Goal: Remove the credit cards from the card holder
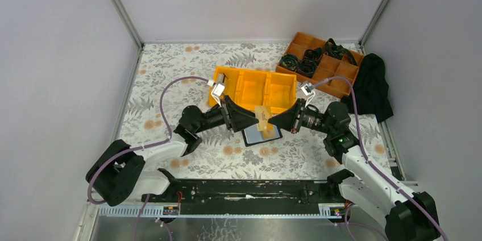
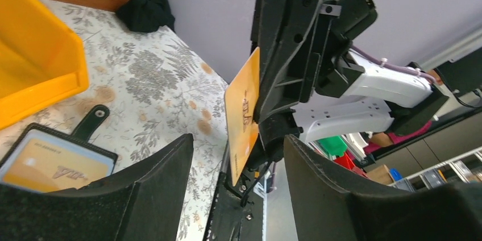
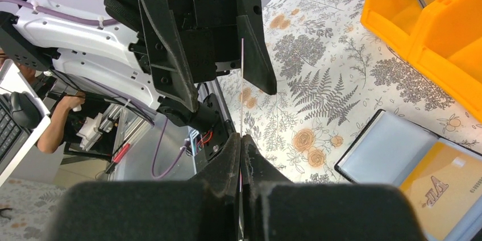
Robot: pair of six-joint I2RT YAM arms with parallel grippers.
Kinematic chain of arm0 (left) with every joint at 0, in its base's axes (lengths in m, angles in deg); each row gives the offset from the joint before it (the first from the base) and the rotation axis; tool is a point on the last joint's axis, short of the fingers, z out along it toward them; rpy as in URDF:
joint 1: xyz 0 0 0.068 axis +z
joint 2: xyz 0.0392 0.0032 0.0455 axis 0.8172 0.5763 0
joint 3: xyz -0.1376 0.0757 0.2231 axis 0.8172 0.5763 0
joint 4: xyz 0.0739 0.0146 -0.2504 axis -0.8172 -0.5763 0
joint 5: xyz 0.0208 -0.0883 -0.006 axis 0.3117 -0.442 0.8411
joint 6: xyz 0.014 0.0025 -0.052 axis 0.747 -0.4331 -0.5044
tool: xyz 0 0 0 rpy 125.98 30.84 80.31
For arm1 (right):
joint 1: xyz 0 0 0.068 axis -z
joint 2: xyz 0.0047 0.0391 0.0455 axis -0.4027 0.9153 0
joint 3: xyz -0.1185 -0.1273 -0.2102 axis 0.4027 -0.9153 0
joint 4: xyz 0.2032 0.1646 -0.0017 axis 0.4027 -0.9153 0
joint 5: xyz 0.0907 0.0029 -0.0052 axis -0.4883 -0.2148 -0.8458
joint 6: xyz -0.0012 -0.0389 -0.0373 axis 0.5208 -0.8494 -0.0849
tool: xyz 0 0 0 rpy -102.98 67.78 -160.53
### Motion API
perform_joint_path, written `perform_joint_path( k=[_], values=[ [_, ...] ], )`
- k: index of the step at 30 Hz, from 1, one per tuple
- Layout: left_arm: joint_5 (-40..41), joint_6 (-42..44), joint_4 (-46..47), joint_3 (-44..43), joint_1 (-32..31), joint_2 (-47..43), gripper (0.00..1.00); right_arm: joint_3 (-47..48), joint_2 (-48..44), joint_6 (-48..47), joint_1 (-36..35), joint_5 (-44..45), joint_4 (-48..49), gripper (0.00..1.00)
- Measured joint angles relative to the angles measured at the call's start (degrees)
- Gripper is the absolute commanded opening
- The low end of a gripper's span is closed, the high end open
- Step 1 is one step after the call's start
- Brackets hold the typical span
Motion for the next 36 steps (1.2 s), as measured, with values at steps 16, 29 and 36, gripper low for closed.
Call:
perform_joint_path(
  k=[16, 29, 36],
  values=[
    [-4.3, -6.2, 10.3, 0.0, 0.0, 5.6, 0.4, -0.2, 1.1, 0.3, 0.0, -1.1, 1.3, 0.0],
    [-4.3, -4.4, 9.0, 0.0, 0.1, 4.0, 0.4, -0.2, 1.9, 0.5, 0.0, -1.0, 3.3, 0.0],
    [-4.4, -4.4, 8.8, 0.0, 0.2, 4.1, 0.34, -0.2, 2.8, 0.9, 0.0, -1.1, 4.7, 0.0]
  ],
)
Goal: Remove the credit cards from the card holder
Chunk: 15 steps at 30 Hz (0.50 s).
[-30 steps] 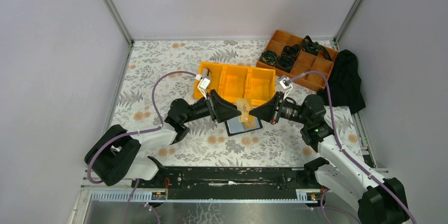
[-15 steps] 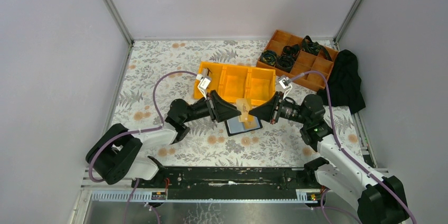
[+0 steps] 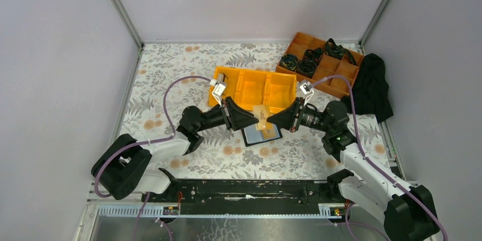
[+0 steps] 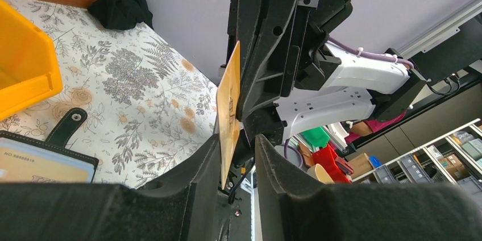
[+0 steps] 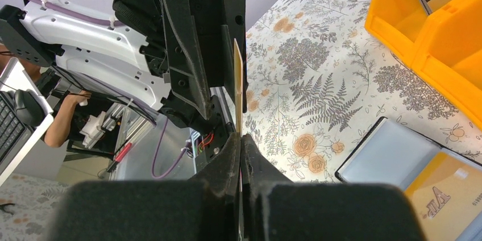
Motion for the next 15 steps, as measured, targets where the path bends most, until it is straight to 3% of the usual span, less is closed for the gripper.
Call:
perform_joint_path(
  k=[12, 15],
  values=[
    [-0.2, -0.1, 0.2, 0.0, 0.0, 0.7, 0.33, 0.0, 0.5, 0.3, 0.0, 0.0, 1.3, 0.0],
    [-0.2, -0.1, 0.2, 0.0, 0.0, 0.7, 0.25, 0.0, 0.5, 0.3, 0.0, 0.1, 1.3, 0.0]
  ],
)
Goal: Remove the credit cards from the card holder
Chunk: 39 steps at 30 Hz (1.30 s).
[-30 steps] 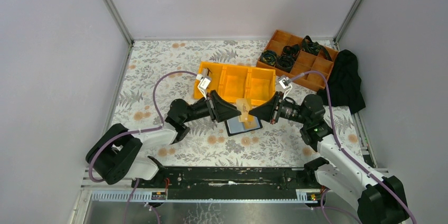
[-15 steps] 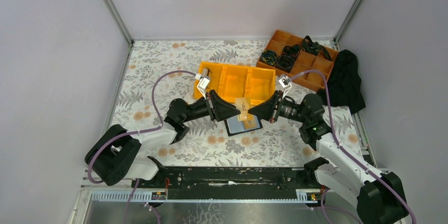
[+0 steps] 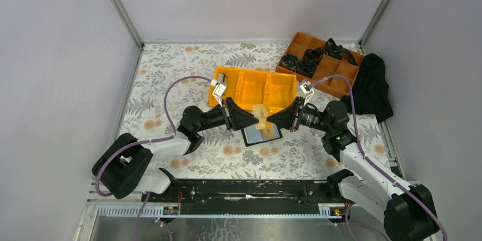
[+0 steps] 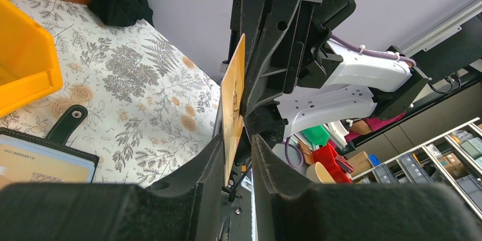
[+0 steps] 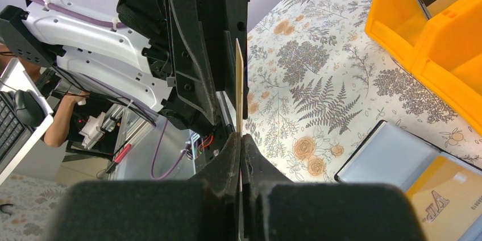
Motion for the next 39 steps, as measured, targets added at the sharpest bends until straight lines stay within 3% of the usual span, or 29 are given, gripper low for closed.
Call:
perform_joint_path(
  k=[2, 6, 11, 15, 17, 21, 25, 30, 39],
  values=[
    [0.0, 0.0, 0.0, 0.0, 0.0, 0.0, 0.14, 0.0, 0.0, 0.0, 0.0, 0.0, 0.0, 0.0],
    [0.0, -0.1, -0.2, 0.0, 0.2, 0.0, 0.03, 0.0, -0.1, 0.0, 0.0, 0.0, 0.0, 0.0],
    [0.0, -0.3, -0.1, 0.1, 0.5, 0.2, 0.0, 0.0, -0.2, 0.0, 0.0, 0.1, 0.0, 0.01],
    [-0.6, -0.3, -1.8, -0.8, 1.2, 0.7, 0.0, 0.0, -0.2, -0.2, 0.0, 1.5, -0.7, 0.41],
    [-1.0, 0.8, -5.5, -2.7, 1.6, 1.1, 0.0, 0.0, -0.2, -0.7, 0.0, 3.5, -1.4, 0.49],
    [0.6, 6.4, -23.3, -11.5, 2.9, 1.9, 0.0, 0.0, -1.6, -3.1, 0.0, 9.2, -6.3, 0.46],
    [8.4, 14.9, -45.0, -25.0, 3.5, 4.1, 0.0, 0.0, -3.3, -5.8, 0.1, 19.0, -13.0, 0.46],
    [17.0, 21.7, -65.4, -35.0, 7.8, 6.0, 0.0, 0.0, -1.3, -7.1, 0.1, 25.6, -17.7, 0.44],
    [34.7, 31.8, -90.5, -50.7, 9.2, 10.2, 0.0, 0.0, 10.3, -8.0, 0.1, 28.0, -19.3, 0.42]
  ],
)
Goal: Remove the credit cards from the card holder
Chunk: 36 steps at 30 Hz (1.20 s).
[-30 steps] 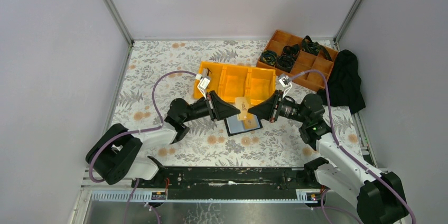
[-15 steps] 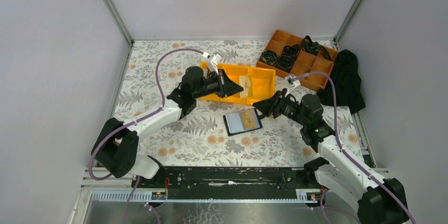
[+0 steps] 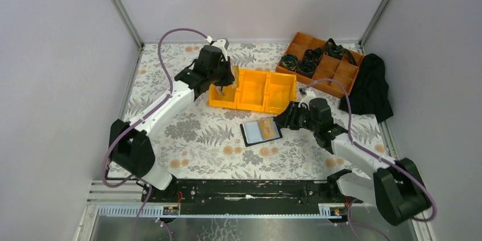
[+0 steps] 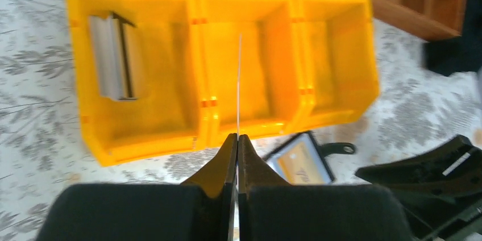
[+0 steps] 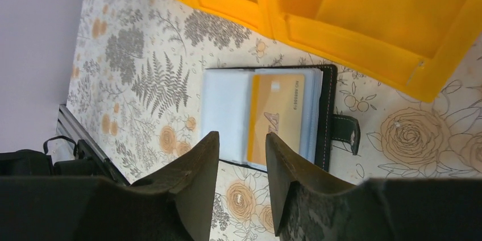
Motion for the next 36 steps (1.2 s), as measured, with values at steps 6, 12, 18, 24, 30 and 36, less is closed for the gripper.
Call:
perform_joint_path(
  k=[6, 12, 18, 24, 30, 36],
  values=[
    [2.3, 5.3, -5.8, -4.1, 4.5, 7.1, 0.0, 2.0, 13.1, 1.2, 0.0, -4.9, 3.9, 0.42],
    [1.1, 9.3, -8.5, -8.7, 8.9, 12.3, 0.0, 4.1, 21.4, 4.5, 0.0, -10.1, 9.4, 0.42],
    [-1.2, 13.9, -8.2, -13.3, 9.6, 15.4, 0.0, 7.4, 22.0, 4.9, 0.0, -11.3, 9.8, 0.42],
    [-2.8, 18.0, -8.2, -15.3, 9.5, 20.2, 0.0, 9.8, 22.8, 4.8, 0.0, -11.3, 9.8, 0.42],
    [-2.9, 19.9, -8.5, -15.5, 9.5, 22.5, 0.0, 10.1, 24.9, 4.8, 0.0, -11.3, 9.7, 0.42],
    [-4.0, 20.5, -8.7, -18.9, 9.5, 26.6, 0.0, 10.1, 25.2, 4.7, 0.0, -11.3, 9.7, 0.42]
  ],
)
